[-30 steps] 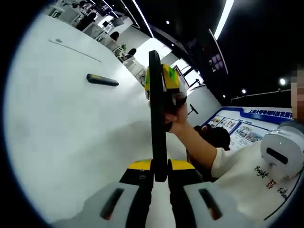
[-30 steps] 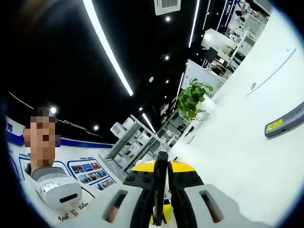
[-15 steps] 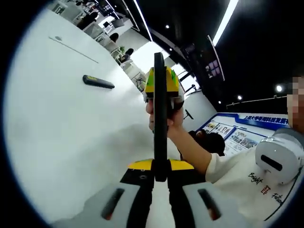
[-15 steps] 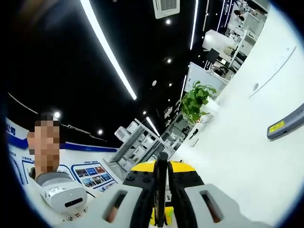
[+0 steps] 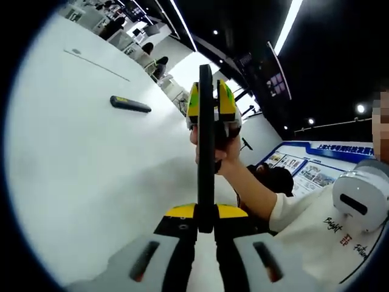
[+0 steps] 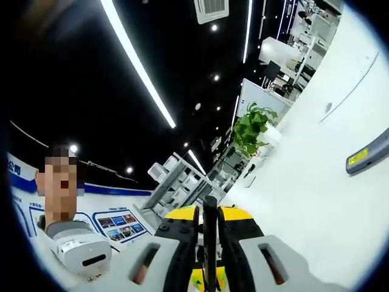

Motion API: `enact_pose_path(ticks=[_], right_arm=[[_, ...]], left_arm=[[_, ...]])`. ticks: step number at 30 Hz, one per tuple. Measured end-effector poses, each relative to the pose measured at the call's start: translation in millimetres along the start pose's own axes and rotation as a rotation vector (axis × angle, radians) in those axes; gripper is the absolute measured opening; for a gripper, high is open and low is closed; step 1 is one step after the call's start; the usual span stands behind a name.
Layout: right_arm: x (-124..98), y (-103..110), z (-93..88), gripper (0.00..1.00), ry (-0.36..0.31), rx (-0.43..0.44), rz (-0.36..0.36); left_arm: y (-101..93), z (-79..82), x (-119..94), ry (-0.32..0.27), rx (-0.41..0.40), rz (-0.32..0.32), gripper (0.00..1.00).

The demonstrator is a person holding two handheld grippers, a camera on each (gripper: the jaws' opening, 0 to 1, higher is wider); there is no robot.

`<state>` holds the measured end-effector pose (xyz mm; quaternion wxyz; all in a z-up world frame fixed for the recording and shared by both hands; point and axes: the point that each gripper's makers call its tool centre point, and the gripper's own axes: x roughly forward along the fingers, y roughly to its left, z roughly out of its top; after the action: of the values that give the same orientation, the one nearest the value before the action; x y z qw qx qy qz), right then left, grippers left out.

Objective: Pflip the remote and laser pointer to the front side, press the buttons, and align them neatly on the table

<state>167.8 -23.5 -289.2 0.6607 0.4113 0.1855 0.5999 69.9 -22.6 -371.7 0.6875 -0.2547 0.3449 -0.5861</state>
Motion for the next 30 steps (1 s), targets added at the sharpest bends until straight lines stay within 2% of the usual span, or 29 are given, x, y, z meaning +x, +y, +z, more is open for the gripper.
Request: enact_pose_path(ticks=[4, 14, 28, 30], right_arm=[[1.8, -0.1, -0.5, 0.14, -0.003, -0.005, 0.000], [1.1, 6.9, 2.4, 0.14, -0.019, -0.013, 0.019], [-0.9, 9.1, -2.9, 0.13, -0.001, -0.035, 0.009], [0.9, 7.7, -0.8, 0.13, -0.020, -0.023, 0.009]], left_arm=[[0.9, -0.6, -1.2, 0.007, 0.024, 0.014, 0.12], [-3.9, 1.2, -2.9, -0.005, 0.010, -0.018, 0.12], [-5.1, -3.3, -0.4, 0.009, 0.010, -0.019, 0.12], [-7.1, -2.1, 0.9, 0.002, -0.001, -0.030, 0.12]])
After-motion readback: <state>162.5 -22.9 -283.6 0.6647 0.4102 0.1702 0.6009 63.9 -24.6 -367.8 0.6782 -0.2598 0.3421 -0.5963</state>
